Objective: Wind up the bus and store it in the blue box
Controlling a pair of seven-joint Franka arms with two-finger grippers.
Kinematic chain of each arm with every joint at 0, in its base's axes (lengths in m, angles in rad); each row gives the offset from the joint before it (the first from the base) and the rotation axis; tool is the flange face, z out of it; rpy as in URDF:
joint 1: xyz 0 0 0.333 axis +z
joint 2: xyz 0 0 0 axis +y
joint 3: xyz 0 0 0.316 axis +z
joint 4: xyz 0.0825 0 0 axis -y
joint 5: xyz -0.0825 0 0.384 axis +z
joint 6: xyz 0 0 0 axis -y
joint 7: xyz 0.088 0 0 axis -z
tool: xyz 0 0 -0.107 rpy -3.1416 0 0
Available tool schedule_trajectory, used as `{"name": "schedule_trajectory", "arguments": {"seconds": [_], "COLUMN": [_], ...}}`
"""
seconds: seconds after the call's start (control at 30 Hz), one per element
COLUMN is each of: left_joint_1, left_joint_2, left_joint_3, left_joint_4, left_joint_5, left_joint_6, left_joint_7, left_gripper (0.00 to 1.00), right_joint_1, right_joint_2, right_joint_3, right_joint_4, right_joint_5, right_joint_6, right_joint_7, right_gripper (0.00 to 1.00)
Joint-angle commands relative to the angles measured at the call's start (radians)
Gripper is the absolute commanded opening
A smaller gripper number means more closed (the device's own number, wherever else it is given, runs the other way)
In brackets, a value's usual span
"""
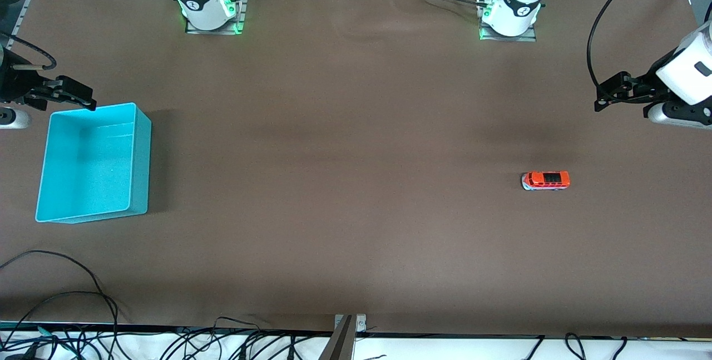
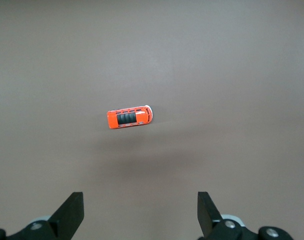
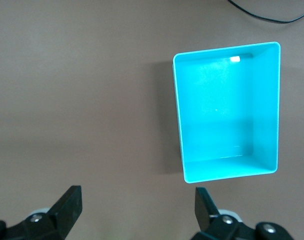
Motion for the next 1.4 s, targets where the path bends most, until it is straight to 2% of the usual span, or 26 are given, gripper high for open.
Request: {"name": "schedule_trajectory", "arguments": {"seconds": [0.0, 0.17, 0.2, 0.5, 0.7, 0.87, 1.2, 1.37], "left_joint_1": [0.004, 0.008, 0.007, 0.010, 0.028, 0.031, 0.034, 0.034], "left_joint_2": [0.036, 0.057, 0.083, 0.125, 0.177, 0.215, 0.238, 0.310], "left_joint_3": [0.003, 0.005, 0.005, 0.005, 0.005, 0.005, 0.006, 0.006], "left_joint_4": [0.044, 0.044, 0.042, 0.036, 0.007, -0.027, -0.234, -0.249], "left_joint_5": [0.019, 0.025, 0.026, 0.026, 0.025, 0.025, 0.026, 0.028], "left_joint_6": [-0.017, -0.014, -0.008, 0.013, 0.072, 0.147, 0.423, 0.498], "left_joint_7": [0.194, 0.321, 0.434, 0.590, 0.764, 0.881, 1.097, 1.238], "left_gripper": [1.00, 1.00, 1.00, 1.00, 1.00, 1.00, 1.00, 1.00], "right_joint_1": [0.002, 0.002, 0.002, 0.002, 0.002, 0.002, 0.002, 0.002], "right_joint_2": [0.001, 0.001, 0.001, 0.001, 0.001, 0.001, 0.001, 0.001], "right_joint_3": [-0.003, -0.003, -0.003, -0.003, -0.003, -0.003, -0.003, -0.003], "right_joint_4": [0.015, 0.015, 0.015, 0.015, 0.015, 0.015, 0.015, 0.015], "right_joint_5": [0.011, 0.011, 0.011, 0.011, 0.011, 0.011, 0.011, 0.011], "right_joint_6": [-0.004, -0.004, -0.004, -0.004, -0.004, -0.002, -0.002, -0.002], "right_joint_7": [0.007, 0.007, 0.007, 0.007, 0.007, 0.007, 0.007, 0.007], "right_gripper": [1.00, 1.00, 1.00, 1.00, 1.00, 1.00, 1.00, 1.00]}}
